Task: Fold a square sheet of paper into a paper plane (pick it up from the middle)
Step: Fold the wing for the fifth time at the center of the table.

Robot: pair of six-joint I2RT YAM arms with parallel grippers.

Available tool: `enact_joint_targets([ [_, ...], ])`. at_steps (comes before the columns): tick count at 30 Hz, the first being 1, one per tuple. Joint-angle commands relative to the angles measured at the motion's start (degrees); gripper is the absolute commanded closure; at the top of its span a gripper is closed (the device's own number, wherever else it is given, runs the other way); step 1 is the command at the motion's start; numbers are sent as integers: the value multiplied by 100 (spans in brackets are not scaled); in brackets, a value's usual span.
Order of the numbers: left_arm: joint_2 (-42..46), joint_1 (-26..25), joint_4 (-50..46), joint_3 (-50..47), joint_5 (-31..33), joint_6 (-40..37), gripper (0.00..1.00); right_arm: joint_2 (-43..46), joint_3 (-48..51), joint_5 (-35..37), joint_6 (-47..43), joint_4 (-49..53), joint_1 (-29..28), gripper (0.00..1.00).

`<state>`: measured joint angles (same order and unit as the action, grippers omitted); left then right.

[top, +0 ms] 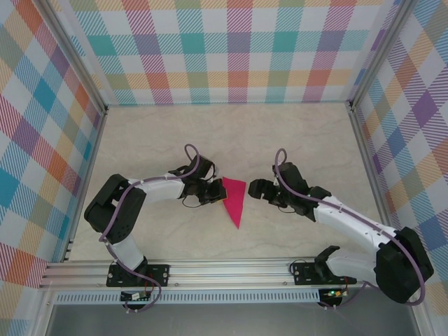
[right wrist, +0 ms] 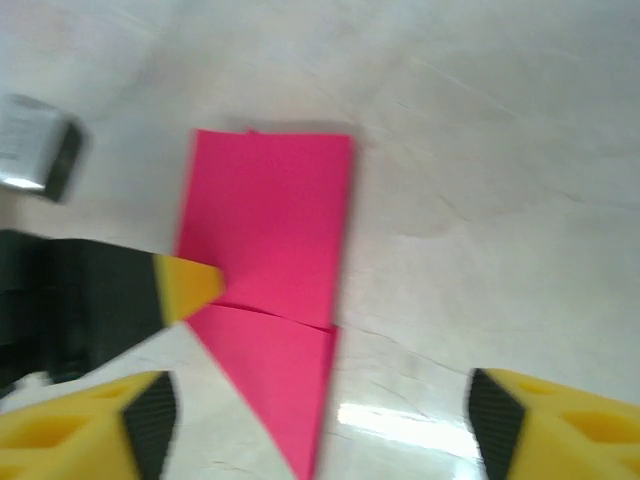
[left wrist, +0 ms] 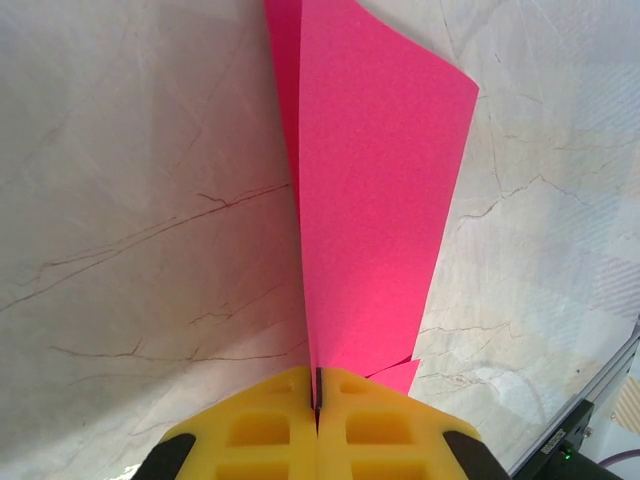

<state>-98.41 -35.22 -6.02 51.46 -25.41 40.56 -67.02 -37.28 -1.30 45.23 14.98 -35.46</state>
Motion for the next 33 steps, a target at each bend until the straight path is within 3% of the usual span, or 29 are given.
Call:
enact_joint_targets([
  [1, -55, -37, -157, 55, 49, 125, 100, -475, -82, 180, 11, 654, 57, 38],
  [4, -134, -37, -203, 152, 20, 139, 100, -637, 110, -412, -9, -81, -103, 42],
  [5, -139, -36, -243, 193, 30, 124, 100, -577, 202, -321, -83, -347, -334, 42],
  [8, -125, -37, -409, 269, 63, 87, 100, -463, 120, 421, -570, -400, -1168, 41],
  [12, -112, -37, -453, 270, 21, 163, 100, -1068, -334, 1347, -954, 59, -1971, 49],
  [17, -15, -37, -516, 242, -21, 208, 100, -1753, -826, 2516, -1288, 143, -2942, 50],
  [33, 19, -33, -584, 322, -228, 102, 100, -2778, -1194, 3325, -1966, -278, -3379, 57],
])
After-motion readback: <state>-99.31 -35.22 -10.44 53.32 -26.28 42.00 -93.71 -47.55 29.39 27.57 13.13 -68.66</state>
